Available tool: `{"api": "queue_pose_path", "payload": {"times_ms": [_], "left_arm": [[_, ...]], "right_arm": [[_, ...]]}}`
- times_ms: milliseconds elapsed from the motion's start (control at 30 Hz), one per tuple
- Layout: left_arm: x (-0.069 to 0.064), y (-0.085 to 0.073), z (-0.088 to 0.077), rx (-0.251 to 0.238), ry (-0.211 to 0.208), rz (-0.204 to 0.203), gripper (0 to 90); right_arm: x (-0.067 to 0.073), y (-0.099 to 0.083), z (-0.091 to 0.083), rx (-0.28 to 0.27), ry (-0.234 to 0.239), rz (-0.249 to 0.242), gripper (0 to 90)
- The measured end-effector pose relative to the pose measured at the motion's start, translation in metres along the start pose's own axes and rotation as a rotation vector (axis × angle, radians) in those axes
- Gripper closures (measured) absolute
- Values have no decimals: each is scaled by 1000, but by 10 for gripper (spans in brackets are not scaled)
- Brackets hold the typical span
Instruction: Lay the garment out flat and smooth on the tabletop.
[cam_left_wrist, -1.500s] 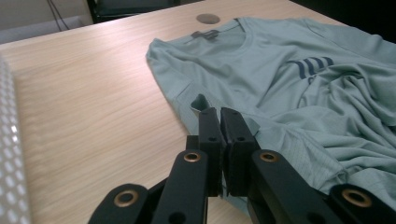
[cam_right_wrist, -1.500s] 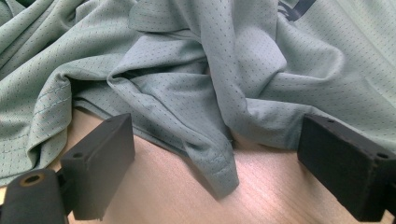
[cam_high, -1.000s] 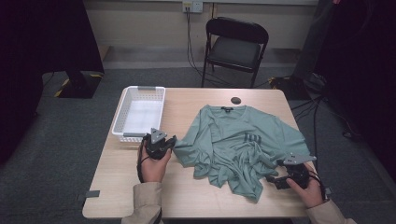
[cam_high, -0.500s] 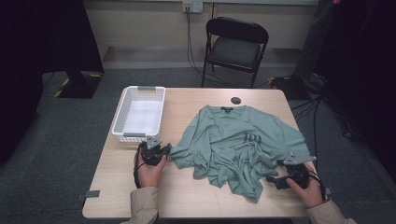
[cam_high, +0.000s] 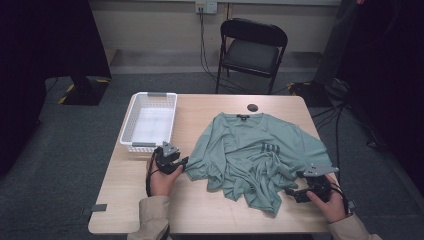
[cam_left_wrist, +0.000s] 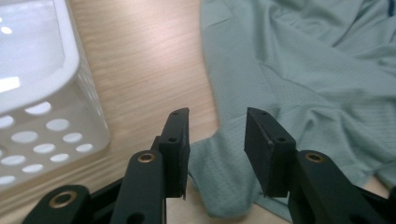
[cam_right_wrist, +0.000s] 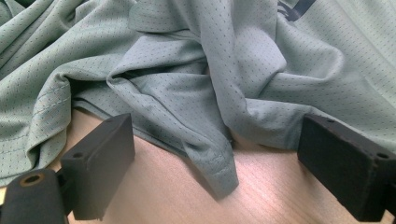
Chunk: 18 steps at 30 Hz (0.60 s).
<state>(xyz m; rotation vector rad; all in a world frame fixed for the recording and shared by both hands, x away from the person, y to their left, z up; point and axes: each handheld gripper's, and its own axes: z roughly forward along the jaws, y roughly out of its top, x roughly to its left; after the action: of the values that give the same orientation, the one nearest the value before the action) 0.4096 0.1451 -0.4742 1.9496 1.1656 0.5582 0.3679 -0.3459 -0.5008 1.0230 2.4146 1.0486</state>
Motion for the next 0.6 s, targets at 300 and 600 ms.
{"api": "queue_pose_path", "payload": {"times_ms": [300,600], "left_arm": [[12,-14,19,56,-21,21,622],[6,-2,8,39,-23,0,878]], "right_arm": [[0,0,0,0,1,-1,101],[0,0,0,0,1,-1,100]]}}
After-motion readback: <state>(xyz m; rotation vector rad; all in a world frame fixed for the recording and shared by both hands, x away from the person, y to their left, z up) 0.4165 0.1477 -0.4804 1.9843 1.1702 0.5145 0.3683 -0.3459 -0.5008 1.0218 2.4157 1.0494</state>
